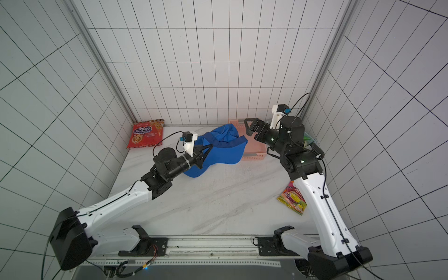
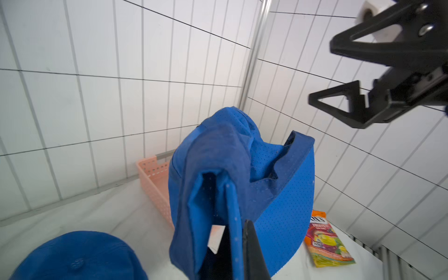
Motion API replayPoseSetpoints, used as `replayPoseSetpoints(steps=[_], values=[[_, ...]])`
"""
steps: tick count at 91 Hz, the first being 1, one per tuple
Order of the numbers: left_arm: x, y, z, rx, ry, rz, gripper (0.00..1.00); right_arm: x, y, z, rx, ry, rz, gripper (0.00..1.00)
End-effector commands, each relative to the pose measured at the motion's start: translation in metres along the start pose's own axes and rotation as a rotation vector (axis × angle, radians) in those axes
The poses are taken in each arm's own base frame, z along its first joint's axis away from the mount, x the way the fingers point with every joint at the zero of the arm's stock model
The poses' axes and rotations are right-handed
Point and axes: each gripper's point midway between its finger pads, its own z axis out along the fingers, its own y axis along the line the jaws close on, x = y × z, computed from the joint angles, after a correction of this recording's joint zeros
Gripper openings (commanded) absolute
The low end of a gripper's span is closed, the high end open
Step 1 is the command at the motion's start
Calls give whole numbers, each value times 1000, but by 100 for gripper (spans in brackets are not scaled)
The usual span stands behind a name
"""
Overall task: Turn the baseball cap inside out
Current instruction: Turn over the baseball cap.
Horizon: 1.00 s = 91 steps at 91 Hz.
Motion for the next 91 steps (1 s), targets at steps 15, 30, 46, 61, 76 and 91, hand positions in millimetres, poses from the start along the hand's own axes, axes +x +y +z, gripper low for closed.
replayPoseSetpoints(steps=[15, 30, 46, 61, 76, 91], values=[[-5, 38, -6, -309, -59, 142, 0, 47, -9, 19, 185, 55, 408, 99], [-1, 11, 0, -282, -85, 200, 0, 88, 6, 44, 217, 158, 565, 99], [13, -17, 1, -234, -69, 300, 0, 109, 20, 67, 186, 235, 625, 99], [22, -42, -4, -164, -86, 410, 0, 138, 18, 83, 214, 332, 650, 99], [42, -73, -3, -39, -48, 564, 0, 162, 13, 96, 226, 414, 627, 98], [52, -81, -3, -8, -33, 610, 0, 177, 25, 102, 160, 503, 555, 82]])
